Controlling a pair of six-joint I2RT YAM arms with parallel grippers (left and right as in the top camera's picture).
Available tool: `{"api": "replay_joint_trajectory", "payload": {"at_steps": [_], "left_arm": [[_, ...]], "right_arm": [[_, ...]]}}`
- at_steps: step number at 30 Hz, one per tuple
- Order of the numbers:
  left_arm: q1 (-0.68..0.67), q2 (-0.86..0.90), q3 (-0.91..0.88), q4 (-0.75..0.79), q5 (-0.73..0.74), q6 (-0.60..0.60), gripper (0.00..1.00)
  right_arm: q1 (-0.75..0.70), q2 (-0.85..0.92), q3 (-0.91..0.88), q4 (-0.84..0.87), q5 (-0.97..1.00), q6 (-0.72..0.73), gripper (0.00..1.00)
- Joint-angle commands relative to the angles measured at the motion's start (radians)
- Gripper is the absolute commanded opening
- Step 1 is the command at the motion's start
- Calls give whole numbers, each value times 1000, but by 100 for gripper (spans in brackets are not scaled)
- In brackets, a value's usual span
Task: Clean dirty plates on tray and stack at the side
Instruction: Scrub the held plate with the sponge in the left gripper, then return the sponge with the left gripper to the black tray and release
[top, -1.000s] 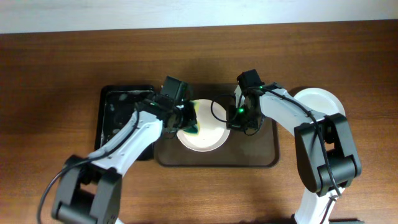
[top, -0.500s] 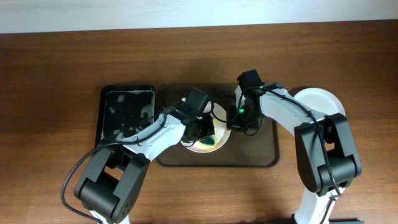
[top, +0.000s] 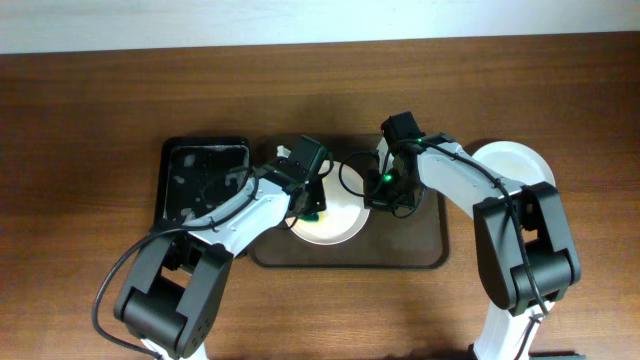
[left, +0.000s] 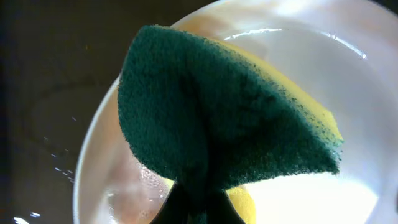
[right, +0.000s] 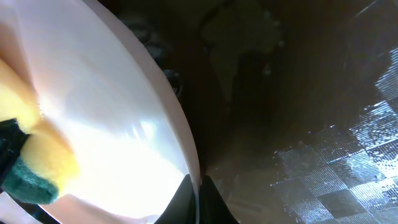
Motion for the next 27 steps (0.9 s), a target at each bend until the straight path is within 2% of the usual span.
{"api": "replay_joint_trajectory", "payload": {"at_steps": [1,4,11,20,23,27], "left_arm": [[50,-3,35,-26,-118,213,0],[74,-19,85,-29,-117,265,0],[111,-109,205,-154,-66,266,0],[257,-188,201,-393,-50,279,0],[313,-187,180,-409,-54,401,0],[373,-185,122,-394,-57,423,0]], "right_arm": [[2,2,-3,-5,-1,-7,4],[2,2,-3,-5,-1,-7,4],[2,2,-3,-11,4,-7,4],[2,2,-3,-14,26,-10,4],[2,2,-3,-11,26,-10,4],[2,2,-3,-12,26,-10,4]]}}
